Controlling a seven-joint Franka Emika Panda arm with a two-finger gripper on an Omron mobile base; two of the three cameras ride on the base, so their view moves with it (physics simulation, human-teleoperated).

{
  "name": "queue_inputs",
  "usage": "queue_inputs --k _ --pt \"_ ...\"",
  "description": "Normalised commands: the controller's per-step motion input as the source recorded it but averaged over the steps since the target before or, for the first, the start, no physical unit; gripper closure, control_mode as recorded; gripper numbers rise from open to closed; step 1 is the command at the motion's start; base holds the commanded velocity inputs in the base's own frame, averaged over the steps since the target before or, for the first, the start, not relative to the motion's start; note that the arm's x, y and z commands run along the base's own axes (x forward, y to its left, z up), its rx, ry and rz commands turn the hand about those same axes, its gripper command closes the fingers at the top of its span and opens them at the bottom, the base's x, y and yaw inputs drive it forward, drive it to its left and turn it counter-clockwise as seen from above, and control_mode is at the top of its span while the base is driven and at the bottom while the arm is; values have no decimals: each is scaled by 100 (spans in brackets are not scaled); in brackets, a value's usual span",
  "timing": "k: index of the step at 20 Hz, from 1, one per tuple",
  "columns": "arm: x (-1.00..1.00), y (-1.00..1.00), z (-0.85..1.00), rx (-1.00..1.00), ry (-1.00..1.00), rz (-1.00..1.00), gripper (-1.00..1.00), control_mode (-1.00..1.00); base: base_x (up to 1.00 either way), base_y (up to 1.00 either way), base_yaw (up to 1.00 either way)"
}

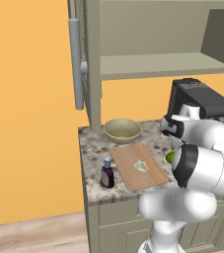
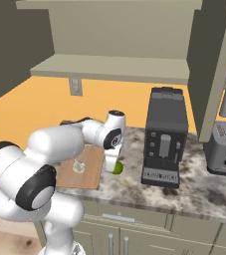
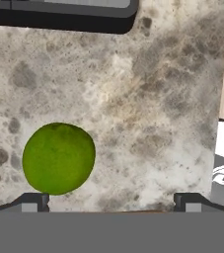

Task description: Open the cabinet. Place the bowl and condiment on the counter. Then place the lime and garlic on the cutting board.

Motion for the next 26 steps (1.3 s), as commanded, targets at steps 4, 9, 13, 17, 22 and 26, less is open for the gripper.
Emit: queue_inputs --k 4,9,13,17,22,26 --pt "0 -9 -7 0 0 0 -100 -100 0 0 0" --pt "1 -7 -5 0 0 1 -100 -100 0 0 0" --pt "5 0 -8 0 0 2 -100 -100 0 0 0" --pt "8 0 -10 0 0 2 -100 -100 0 0 0" --pt "7 -1 -3 0 0 1 -100 -100 0 0 0" --pt "7 -3 0 0 0 1 -100 -100 0 0 0"
